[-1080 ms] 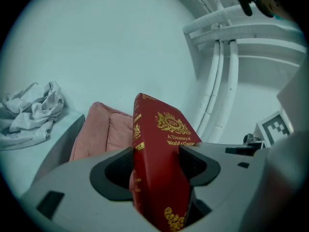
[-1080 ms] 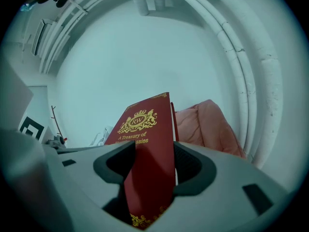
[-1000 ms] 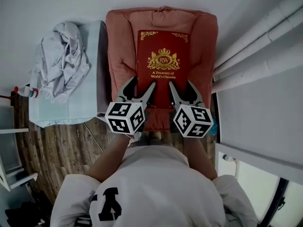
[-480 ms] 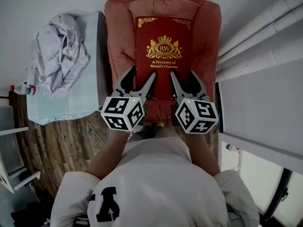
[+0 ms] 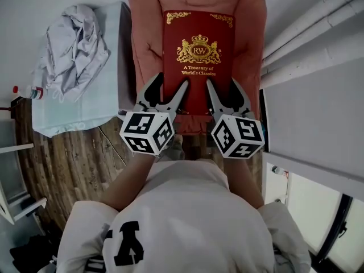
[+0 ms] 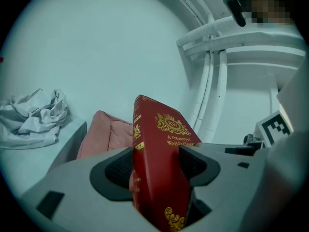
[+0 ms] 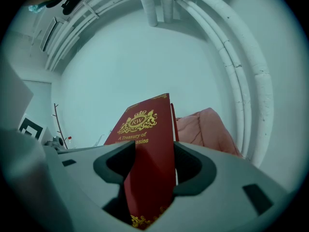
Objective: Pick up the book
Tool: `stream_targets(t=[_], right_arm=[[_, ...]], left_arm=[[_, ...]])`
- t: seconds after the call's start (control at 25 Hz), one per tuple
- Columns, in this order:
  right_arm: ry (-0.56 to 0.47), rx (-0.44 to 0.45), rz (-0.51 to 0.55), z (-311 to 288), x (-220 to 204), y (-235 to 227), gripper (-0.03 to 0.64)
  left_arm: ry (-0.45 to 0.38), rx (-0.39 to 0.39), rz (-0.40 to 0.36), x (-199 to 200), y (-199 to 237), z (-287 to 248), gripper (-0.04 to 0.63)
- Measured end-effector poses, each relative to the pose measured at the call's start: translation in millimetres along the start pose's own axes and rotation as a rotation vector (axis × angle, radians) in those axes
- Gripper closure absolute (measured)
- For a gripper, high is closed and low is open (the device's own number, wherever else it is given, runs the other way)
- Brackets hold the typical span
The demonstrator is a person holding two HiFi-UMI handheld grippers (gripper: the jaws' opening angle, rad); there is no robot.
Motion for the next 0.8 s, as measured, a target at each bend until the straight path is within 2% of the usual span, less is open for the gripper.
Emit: stream_targets(t=[0.8], right_arm=[[0.009, 0.073, 0.031, 222, -102, 1, 0.356]], left_arm=[[-0.059, 0.069, 0.029, -132, -159, 152, 0.313]])
Point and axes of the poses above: the fingertips, and each gripper's own axes: z backward along the fingers, y to its left, x out of its top, the point moved 5 cm from there along z, backward along the fingers, and after that the axes turned 11 degrees about y, right-handed, at the moved point
